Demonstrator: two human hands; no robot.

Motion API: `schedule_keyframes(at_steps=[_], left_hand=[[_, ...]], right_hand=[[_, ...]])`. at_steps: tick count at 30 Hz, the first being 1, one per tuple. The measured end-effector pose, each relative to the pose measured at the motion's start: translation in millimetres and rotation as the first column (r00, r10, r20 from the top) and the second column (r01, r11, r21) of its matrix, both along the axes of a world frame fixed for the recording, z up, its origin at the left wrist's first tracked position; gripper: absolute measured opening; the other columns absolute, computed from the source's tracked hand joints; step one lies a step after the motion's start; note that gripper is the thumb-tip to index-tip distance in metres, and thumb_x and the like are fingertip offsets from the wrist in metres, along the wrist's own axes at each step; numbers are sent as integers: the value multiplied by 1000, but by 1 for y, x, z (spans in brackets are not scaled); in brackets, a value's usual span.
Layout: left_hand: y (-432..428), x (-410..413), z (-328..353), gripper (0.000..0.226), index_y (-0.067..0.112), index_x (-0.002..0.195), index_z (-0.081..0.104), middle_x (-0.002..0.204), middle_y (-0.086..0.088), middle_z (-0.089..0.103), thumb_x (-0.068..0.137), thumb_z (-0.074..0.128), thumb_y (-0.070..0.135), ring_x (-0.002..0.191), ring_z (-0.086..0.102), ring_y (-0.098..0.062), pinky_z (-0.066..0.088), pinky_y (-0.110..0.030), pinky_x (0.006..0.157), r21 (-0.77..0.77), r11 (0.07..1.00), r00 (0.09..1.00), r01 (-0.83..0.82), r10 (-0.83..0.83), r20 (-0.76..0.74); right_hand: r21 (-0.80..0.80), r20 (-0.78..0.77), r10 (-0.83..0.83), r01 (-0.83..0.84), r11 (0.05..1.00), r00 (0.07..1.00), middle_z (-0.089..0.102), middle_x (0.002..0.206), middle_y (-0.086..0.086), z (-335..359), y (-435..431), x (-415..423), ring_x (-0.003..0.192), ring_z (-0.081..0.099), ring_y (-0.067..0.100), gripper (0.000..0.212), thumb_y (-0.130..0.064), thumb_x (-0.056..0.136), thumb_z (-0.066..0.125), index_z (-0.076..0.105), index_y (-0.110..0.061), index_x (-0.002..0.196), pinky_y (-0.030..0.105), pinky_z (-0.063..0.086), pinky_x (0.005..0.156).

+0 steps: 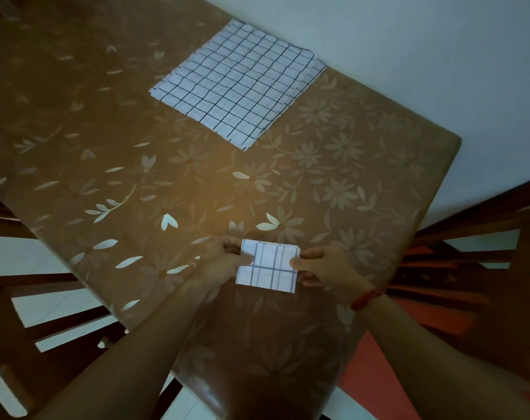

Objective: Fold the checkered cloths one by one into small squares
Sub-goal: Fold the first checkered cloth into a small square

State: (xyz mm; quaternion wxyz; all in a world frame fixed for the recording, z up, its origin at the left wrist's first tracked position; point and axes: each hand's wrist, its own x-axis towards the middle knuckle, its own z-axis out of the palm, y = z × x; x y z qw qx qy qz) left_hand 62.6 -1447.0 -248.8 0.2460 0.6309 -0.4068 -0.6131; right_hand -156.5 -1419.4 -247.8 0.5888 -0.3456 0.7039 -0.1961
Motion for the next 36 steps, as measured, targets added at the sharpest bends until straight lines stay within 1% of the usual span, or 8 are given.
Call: schedule_keyframes(at_steps=[3, 8, 11, 14, 24, 29, 33, 36], left_hand=[[-3, -12, 4, 15, 8, 91, 67, 96, -9, 73, 79, 74, 4, 90, 70, -26, 58, -48, 77, 25, 1000, 999, -13, 14, -35], [-3, -42, 20, 12, 4, 97, 66, 90, -11, 71, 85, 70, 5, 68, 67, -17, 44, -21, 43, -2, 1000, 998, -3, 2, -68], [-7, -57, 24, 13, 7, 93, 71, 86, -8, 72, 86, 65, -3, 76, 69, -20, 56, -25, 58, -1, 998, 993, 66, -65, -96], [-11, -71, 23, 22, 14, 96, 73, 95, -8, 73, 84, 66, -3, 92, 70, -27, 59, -40, 78, -11, 988, 985, 156, -156, -70], [-19, -132, 20, 16, 6, 92, 71, 84, -12, 70, 78, 73, -2, 77, 68, -27, 59, -36, 65, -88, 940, 943, 329, -322, 87], [-24, -150, 17, 19, 17, 77, 67, 74, 1, 66, 79, 72, -1, 65, 63, -12, 48, -15, 47, -112, 921, 923, 373, -356, 144], [-30, -162, 11, 24, 18, 70, 64, 68, 0, 64, 78, 72, -3, 52, 62, -5, 49, -17, 46, -119, 915, 915, 386, -362, 180], [-37, -167, 3, 24, 20, 70, 65, 70, 0, 66, 78, 73, -1, 62, 65, -14, 56, -28, 58, -120, 907, 904, 403, -374, 209]], right_hand=[[19, 84, -122, 120, 993, 989, 73, 82, 12, -1, 15, -15, 70, 71, 20, 27, -7, 77, 76, 68, -1, 102, 28, 58, 62], [24, 127, -272, 271, 962, 954, 72, 86, 10, 9, 30, -33, 74, 70, 19, 22, -7, 79, 75, 69, -4, 99, 33, 60, 67], [-13, 151, -392, 398, 917, 907, 74, 88, 11, 16, 41, -46, 79, 72, 24, 13, -7, 79, 75, 72, -8, 91, 39, 59, 72], [-91, 152, -470, 486, 869, 869, 73, 85, 15, 25, 52, -57, 71, 70, 23, 10, -3, 81, 71, 73, -3, 91, 30, 58, 59], [-146, 102, -632, 640, 755, 768, 71, 86, 18, 31, 77, -91, 66, 69, 20, 15, 2, 81, 69, 71, 3, 96, 27, 58, 53], [-141, 24, -661, 657, 740, 750, 72, 83, 15, 21, 76, -101, 64, 68, 19, 16, -4, 81, 72, 72, 0, 97, 26, 55, 52], [-119, -43, -674, 666, 736, 738, 73, 82, 13, 8, 70, -107, 70, 71, 24, 14, -10, 80, 74, 74, -4, 92, 34, 60, 61], [-99, -72, -680, 673, 733, 730, 73, 78, 10, 1, 64, -111, 67, 71, 20, 12, -12, 78, 76, 74, -6, 88, 33, 60, 61]])
